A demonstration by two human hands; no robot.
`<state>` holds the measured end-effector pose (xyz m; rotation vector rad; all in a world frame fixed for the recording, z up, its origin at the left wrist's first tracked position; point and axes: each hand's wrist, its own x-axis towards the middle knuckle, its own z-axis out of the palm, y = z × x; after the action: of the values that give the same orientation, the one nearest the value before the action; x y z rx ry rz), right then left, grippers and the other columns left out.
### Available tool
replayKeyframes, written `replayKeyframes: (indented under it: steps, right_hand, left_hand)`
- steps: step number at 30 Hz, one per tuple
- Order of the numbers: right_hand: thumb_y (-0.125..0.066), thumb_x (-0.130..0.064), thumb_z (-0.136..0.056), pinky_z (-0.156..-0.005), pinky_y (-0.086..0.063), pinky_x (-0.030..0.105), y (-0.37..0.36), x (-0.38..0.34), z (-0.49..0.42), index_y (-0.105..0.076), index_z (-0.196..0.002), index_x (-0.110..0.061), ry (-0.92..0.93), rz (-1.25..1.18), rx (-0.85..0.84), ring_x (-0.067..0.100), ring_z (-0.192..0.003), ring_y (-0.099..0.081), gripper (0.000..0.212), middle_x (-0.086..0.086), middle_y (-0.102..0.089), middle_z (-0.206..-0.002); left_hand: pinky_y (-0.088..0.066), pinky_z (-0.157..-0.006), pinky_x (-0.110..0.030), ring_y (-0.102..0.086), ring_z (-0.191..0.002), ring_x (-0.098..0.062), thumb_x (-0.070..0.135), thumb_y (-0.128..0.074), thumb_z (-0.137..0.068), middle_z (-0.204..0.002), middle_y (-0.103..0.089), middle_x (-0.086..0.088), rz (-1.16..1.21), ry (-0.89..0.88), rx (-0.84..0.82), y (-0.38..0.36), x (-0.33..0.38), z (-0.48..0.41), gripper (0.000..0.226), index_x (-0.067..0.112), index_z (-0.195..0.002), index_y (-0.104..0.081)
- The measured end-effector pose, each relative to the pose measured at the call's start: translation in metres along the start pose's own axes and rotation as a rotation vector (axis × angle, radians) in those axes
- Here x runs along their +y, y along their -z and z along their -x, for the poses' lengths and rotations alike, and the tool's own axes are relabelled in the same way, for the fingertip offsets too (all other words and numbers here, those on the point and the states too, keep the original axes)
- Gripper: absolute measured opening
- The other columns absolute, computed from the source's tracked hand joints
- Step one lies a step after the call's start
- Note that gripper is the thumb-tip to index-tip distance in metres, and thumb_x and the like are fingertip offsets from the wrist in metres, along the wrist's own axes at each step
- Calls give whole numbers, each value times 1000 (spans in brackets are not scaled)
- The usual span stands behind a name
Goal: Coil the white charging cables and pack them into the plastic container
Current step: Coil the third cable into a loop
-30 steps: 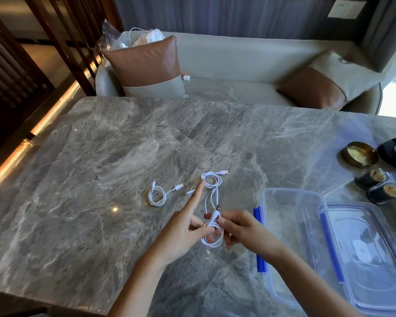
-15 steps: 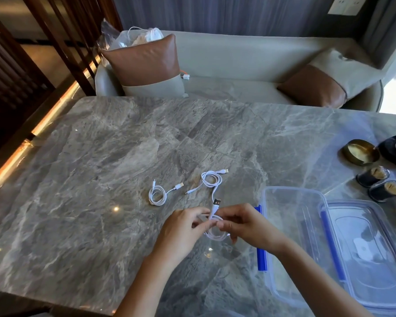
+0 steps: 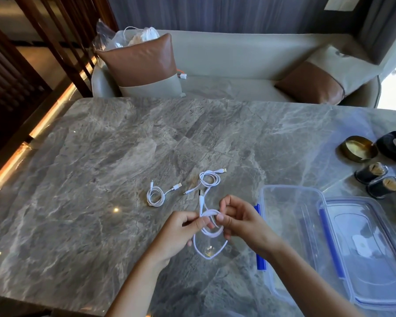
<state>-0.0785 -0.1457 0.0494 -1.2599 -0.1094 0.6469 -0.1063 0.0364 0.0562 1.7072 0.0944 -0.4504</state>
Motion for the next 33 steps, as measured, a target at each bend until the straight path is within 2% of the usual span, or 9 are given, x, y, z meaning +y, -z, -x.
replayKeyframes:
  steps: [5,8,10,14,18,25,27,29,33]
  right_hand:
    - [-59,-25,-87,-50,-46,25,-10,-1,-3,-56,-64,-12,120,89,372,14,-48,-51,27,5,-55,-56]
    - [-39,-52,-88,-46,-44,22,-15,-3,4,-61,-54,-12,-19,79,170,18,-43,-55,57,7,-62,-51]
    - [-27,-59,-91,-52,-51,23,-20,6,11,-70,-69,-10,-237,114,-49,21,-55,-66,68,10,-71,-65]
    - [-36,-55,-89,-68,-57,28,-25,24,12,-66,-109,-16,-336,-96,55,22,-94,-70,53,8,-74,-103]
    - [-52,-36,-88,-67,-57,25,-20,15,4,-68,-102,-17,-214,-334,299,12,-77,-70,28,2,-74,-85]
    - [-41,-21,-99,-61,-52,25,-22,4,7,-68,-108,-15,-59,370,167,14,-71,-61,29,17,-70,-89]
    - [-45,-18,-97,-55,-48,21,-18,-1,10,-70,-101,-18,-11,533,19,11,-64,-54,25,6,-66,-78]
    - [-51,-15,-94,-53,-49,21,-15,-7,10,-68,-91,-22,-5,669,-93,6,-58,-50,19,-7,-58,-70]
    - [-53,-9,-92,-54,-56,28,-6,-15,5,-63,-78,-8,-38,678,-89,7,-53,-53,17,0,-54,-63]
  left_hand:
    - [-42,-38,-14,-42,-35,-2,24,-60,-81,-42,-44,7,590,151,318,-13,-3,-7,27,14,-58,-67]
    - [-48,-42,-15,-46,-37,-2,21,-56,-88,-42,-45,8,743,139,439,-13,-1,-12,32,13,-58,-67]
    - [-50,-43,-16,-49,-38,-3,23,-57,-87,-41,-46,7,773,109,443,-13,1,-13,32,13,-59,-68]
    - [-50,-44,-17,-50,-38,-5,34,-59,-78,-42,-44,7,692,95,319,-8,1,-11,29,15,-56,-66]
    - [-51,-45,-20,-48,-41,-5,37,-61,-71,-47,-41,7,522,163,116,0,-4,-5,27,15,-57,-65]
    - [-50,-46,-19,-48,-39,-5,33,-59,-82,-44,-42,9,155,222,-180,11,2,-1,29,15,-59,-61]
    - [-48,-45,-18,-48,-38,-5,26,-55,-89,-41,-44,10,70,212,-234,15,4,-1,33,16,-59,-62]
    - [-45,-45,-18,-48,-38,-6,24,-56,-89,-40,-48,9,-33,170,-228,19,4,-2,31,17,-60,-64]
    - [-42,-53,-30,-48,-48,-16,25,-71,-79,-51,-52,2,-124,46,-38,12,1,-5,14,19,-74,-59]
